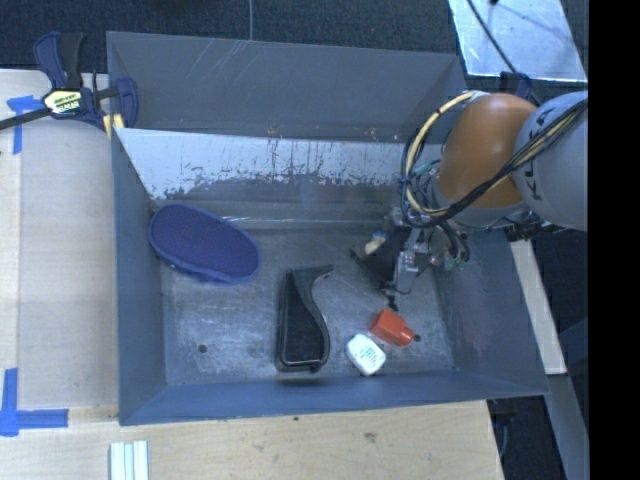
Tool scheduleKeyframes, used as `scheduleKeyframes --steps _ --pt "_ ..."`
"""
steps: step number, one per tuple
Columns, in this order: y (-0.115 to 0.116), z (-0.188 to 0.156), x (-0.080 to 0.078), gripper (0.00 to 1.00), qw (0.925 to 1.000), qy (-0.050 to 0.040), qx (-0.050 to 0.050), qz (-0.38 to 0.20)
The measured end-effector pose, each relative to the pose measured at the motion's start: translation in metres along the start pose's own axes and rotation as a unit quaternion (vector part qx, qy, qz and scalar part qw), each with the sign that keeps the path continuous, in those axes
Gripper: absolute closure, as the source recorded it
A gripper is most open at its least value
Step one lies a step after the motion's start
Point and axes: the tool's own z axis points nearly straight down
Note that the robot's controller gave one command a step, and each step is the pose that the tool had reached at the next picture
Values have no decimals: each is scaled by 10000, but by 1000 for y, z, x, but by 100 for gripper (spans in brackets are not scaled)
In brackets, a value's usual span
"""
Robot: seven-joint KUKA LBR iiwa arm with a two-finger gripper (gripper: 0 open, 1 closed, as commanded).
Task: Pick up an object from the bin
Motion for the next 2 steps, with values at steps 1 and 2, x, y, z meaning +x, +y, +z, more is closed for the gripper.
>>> scheduleKeyframes --steps 1,2 --pt "0 0 -1 0 10000 -7 2 -11" --pt "0 -1 -1 100 10000 -15 -2 -12"
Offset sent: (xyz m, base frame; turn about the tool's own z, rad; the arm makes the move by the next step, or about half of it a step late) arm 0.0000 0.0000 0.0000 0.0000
